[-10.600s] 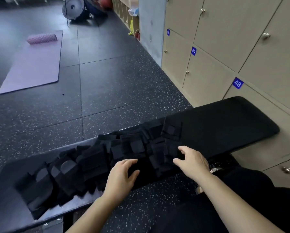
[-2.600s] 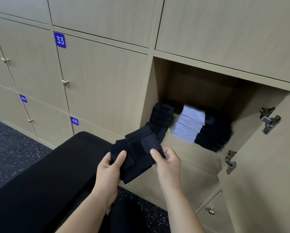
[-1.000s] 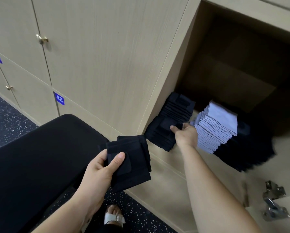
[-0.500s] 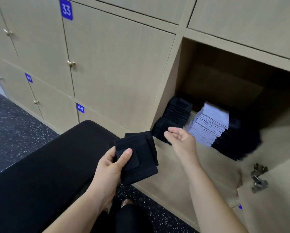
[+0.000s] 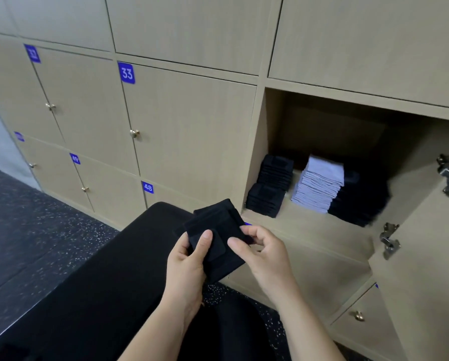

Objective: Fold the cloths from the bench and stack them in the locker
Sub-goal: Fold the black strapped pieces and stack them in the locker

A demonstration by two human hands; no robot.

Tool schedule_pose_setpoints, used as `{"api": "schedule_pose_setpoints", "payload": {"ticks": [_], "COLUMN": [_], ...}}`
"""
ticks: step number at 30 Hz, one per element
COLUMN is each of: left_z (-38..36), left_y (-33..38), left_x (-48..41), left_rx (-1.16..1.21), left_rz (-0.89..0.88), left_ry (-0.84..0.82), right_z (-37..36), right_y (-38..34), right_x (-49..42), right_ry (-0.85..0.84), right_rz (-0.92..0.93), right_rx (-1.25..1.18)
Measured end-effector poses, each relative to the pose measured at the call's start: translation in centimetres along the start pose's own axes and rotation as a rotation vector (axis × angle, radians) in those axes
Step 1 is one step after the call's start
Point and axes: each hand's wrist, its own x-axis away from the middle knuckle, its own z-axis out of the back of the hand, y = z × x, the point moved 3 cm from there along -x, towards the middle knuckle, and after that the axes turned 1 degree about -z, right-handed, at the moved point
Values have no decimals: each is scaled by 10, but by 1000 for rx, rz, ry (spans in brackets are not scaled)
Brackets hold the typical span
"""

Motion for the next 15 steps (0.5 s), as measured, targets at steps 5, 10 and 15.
{"api": "schedule_pose_setpoints", "payload": {"ticks": [5,10,15], "left_z": [-2,-3,-9], "left_y": [5,14,17], "left_x": [12,14,7], "left_rx": [-1,-58,-59], "left_rz": [25,138,138], "left_ry": [13,-87,-140], "right_z": [-8,2,20], "right_y": [-4,-13,-17], "right_x": [10,14,3], "right_ry": [99,36,-62], "right_rz": [7,1,-11], "right_rx": [23,-35,-21]}}
